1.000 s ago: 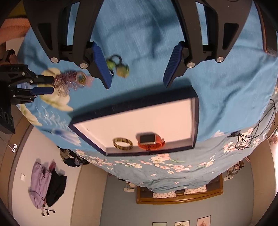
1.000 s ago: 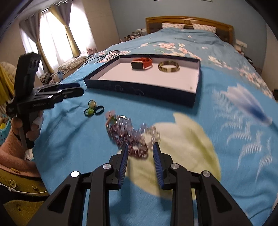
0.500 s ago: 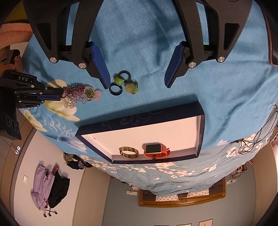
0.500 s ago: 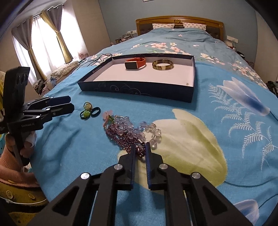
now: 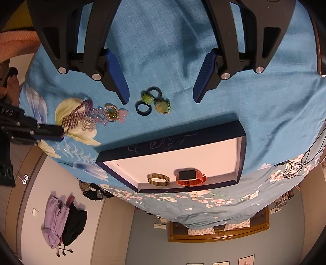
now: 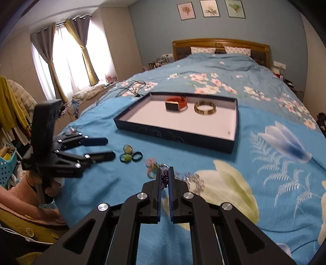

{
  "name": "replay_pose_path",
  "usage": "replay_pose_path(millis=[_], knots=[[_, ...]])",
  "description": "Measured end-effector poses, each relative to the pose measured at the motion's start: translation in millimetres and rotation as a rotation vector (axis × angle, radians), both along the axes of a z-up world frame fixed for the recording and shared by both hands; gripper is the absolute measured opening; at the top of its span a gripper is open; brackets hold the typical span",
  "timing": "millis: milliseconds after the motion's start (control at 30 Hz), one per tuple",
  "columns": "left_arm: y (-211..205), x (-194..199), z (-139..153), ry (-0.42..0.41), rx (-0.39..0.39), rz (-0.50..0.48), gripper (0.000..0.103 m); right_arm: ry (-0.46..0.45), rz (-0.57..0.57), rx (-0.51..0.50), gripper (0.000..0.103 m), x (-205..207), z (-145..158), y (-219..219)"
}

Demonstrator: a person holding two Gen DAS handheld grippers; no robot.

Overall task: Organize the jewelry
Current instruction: 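Grasp a black ring with the left tool while the right tool grasps the dark red beaded bracelet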

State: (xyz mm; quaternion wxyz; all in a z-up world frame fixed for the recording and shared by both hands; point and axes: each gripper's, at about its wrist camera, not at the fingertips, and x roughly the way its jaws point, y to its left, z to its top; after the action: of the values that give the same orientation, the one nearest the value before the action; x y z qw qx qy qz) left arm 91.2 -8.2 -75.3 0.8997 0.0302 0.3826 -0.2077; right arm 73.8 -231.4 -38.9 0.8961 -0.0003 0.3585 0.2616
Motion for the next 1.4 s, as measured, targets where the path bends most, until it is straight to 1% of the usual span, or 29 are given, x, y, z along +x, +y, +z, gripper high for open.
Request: replay_pose_path(millis=[133, 300, 367, 467, 533, 600, 700, 767, 833, 1033, 1200, 1300, 1333, 1367, 1400], knots=[[-4, -1, -2, 0.002, 0.011, -0.018, 0.064, -0.025, 0.002, 0.010, 0.005, 2, 8, 1], [-10, 3, -5, 0.015, 0.022, -0.036, 0.062, -0.035, -0.006, 0.023, 0.005, 7, 11, 1], [-12, 5, -7, 0.026, 0.024, -0.040, 0.056, -0.037, -0.008, 0.032, 0.005, 9, 11, 1], [-14, 9, -10, 0.042, 0.027, -0.049, 0.050, -0.041, -0.014, 0.041, 0.005, 12, 12, 0], [-16, 10, -10, 0.045, 0.025, -0.051, 0.049, -0.037, -0.018, 0.045, 0.005, 14, 10, 0], [-17, 9, -8, 0.028, 0.016, -0.068, 0.046, -0.038, -0.019, 0.049, 0.005, 15, 10, 0], [-27, 9, -3, -0.008, 0.031, -0.107, 0.044, -0.036, -0.014, 0.056, 0.005, 16, 9, 0], [-34, 13, -3, -0.011, 0.042, -0.127, 0.037, -0.035, -0.011, 0.059, 0.005, 17, 8, 0], [-43, 21, -5, -0.014, 0.061, -0.145, 0.037, -0.031, -0.009, 0.063, 0.005, 18, 7, 1], [-52, 43, -16, 0.040, 0.102, -0.146, 0.035, -0.027, -0.003, 0.063, 0.005, 20, 6, 1], [-53, 48, -25, 0.073, 0.123, -0.157, 0.034, -0.021, -0.002, 0.064, 0.005, 24, 4, 0], [-54, 49, -26, 0.071, 0.134, -0.158, 0.030, -0.018, 0.001, 0.066, 0.005, 27, 3, 2], [-54, 49, -26, 0.071, 0.136, -0.155, 0.025, -0.018, 0.002, 0.066, 0.005, 28, 3, 2], [-53, 49, -25, 0.072, 0.136, -0.151, 0.023, -0.020, 0.004, 0.067, 0.005, 29, 3, 2], [-53, 49, -25, 0.072, 0.133, -0.150, 0.023, -0.021, 0.005, 0.067, 0.005, 30, 4, 2]])
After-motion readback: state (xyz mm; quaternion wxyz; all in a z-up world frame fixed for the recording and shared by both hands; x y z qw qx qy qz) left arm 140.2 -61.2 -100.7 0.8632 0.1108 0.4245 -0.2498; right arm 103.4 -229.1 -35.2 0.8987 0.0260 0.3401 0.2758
